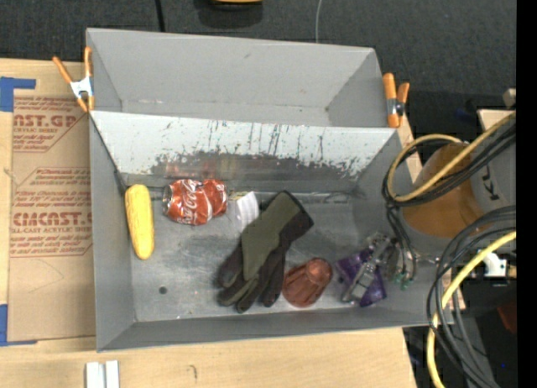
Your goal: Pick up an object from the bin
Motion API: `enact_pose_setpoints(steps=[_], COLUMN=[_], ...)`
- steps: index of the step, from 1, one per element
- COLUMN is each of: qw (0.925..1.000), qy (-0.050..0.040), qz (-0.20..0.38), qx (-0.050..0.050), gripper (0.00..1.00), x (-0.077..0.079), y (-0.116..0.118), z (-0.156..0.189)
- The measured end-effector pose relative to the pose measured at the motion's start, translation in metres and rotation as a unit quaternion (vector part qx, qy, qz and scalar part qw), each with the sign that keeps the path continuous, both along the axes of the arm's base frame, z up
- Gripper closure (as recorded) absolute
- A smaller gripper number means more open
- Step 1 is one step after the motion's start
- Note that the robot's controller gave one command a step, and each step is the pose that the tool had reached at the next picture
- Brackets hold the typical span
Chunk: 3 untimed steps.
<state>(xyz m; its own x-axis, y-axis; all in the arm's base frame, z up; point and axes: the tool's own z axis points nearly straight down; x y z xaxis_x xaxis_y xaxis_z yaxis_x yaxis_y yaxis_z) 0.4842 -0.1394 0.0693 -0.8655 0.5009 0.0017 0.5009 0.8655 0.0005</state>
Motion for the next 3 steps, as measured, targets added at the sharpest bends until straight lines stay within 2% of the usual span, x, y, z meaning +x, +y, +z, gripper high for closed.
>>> enact_pose_setpoints(steps=[3], qw=[1.0], qy=[0.0001], qz=[0.003], qx=[0.0], gripper=[1.0], x=[0.0], y=[0.0], z=[0.032])
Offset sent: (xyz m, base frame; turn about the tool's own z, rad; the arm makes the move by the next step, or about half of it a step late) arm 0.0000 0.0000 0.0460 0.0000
